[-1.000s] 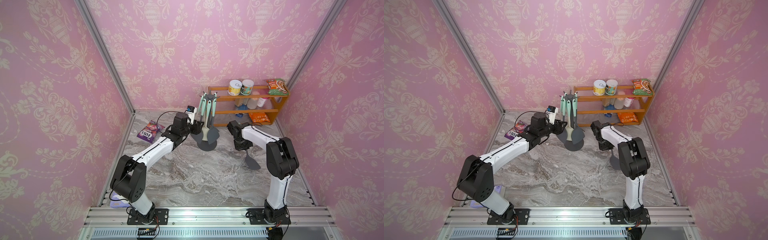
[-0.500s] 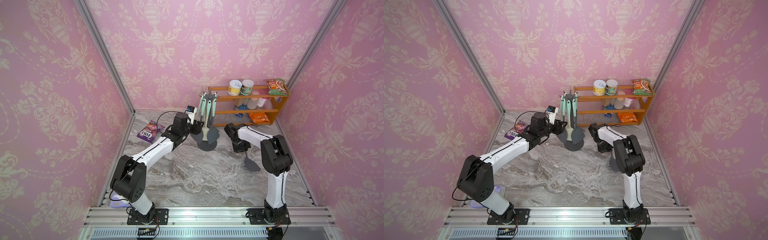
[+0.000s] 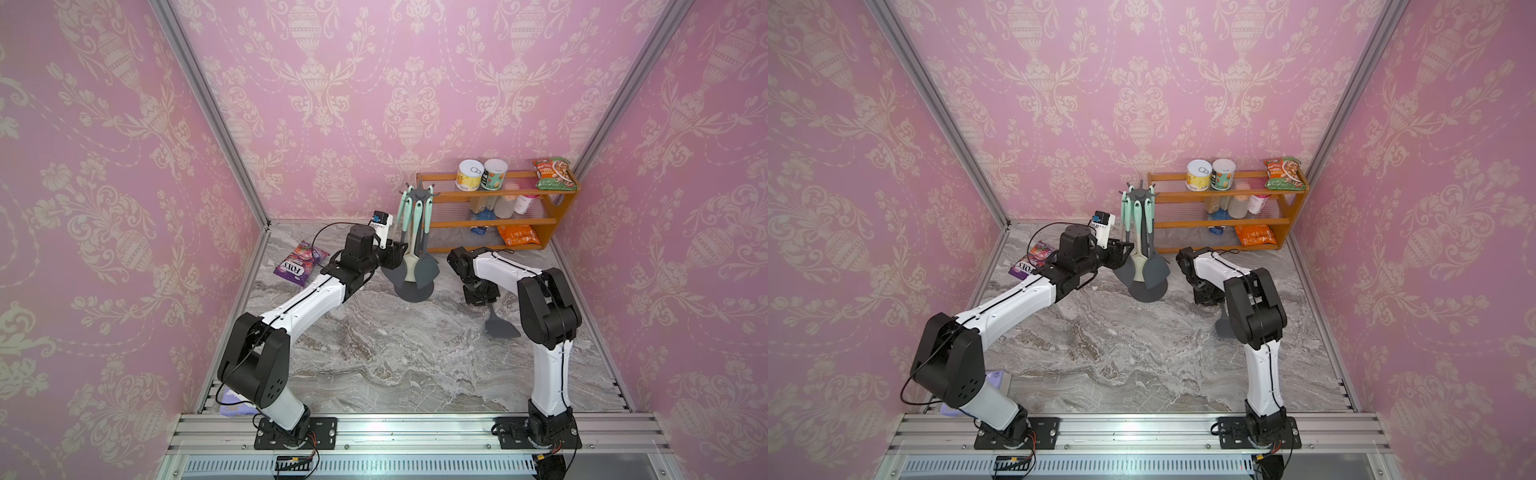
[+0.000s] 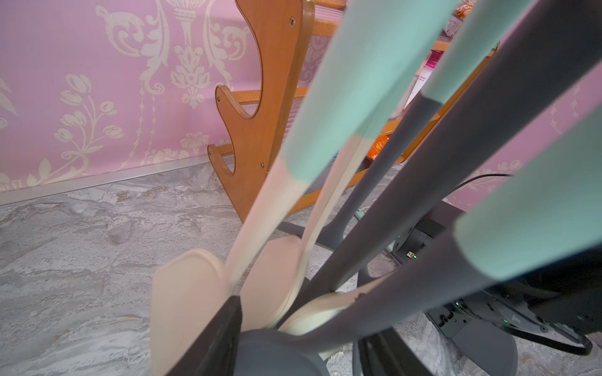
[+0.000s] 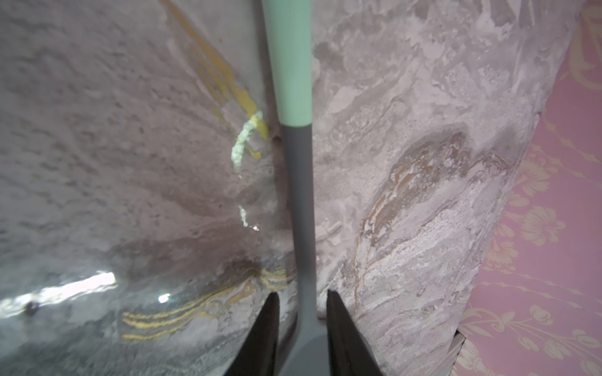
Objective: Take the spatula off the kitchen utensil rack
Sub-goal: Place the spatula at the center of the board.
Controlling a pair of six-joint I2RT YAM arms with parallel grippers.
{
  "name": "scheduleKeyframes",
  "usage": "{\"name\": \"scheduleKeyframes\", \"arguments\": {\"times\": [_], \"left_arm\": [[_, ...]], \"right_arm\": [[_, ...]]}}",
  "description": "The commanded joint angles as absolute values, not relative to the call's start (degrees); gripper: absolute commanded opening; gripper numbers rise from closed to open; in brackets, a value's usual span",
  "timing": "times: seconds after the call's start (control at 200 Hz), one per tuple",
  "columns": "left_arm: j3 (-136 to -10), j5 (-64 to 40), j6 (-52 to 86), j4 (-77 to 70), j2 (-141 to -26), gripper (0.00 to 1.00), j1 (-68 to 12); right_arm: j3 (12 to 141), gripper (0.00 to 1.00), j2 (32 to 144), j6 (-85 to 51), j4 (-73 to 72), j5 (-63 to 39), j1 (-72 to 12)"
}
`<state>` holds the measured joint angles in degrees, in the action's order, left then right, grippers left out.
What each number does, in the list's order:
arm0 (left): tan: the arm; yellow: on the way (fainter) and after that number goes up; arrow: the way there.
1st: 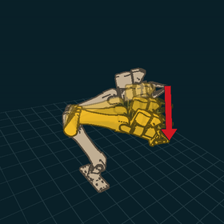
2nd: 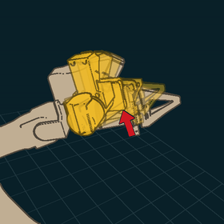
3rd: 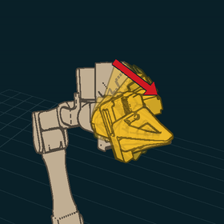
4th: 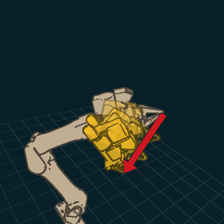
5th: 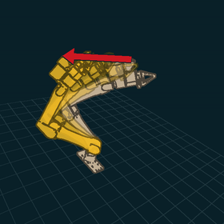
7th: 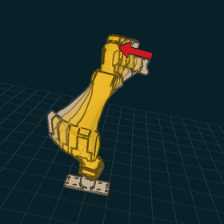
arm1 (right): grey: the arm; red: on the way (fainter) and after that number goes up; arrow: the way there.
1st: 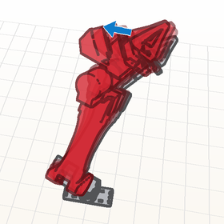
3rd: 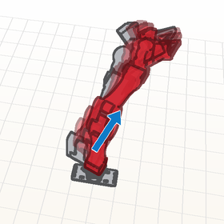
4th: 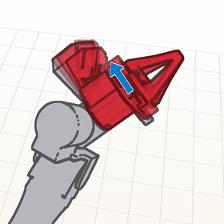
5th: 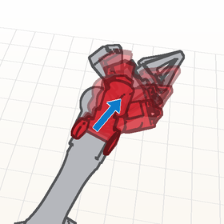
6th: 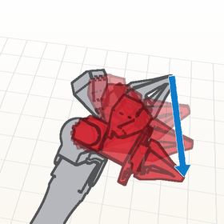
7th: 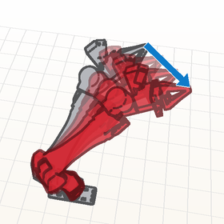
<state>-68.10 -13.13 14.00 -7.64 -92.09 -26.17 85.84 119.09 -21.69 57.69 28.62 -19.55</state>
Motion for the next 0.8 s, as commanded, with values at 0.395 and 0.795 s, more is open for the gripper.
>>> {"name": "scheduleKeyframes", "arguments": {"times": [0.395,0.795], "left_arm": [[-67.41,-13.35,12.46,-6.83,-90.08,0.59,-26.54],[-66.71,-14.20,11.69,-6.94,-89.47,0.53,-26.54]], "right_arm": [[74.84,0.50,92.21,-14.65,39.55,13.51,-19.89],[64.89,0.54,80.60,-10.37,9.08,-14.37,-19.69]]}}
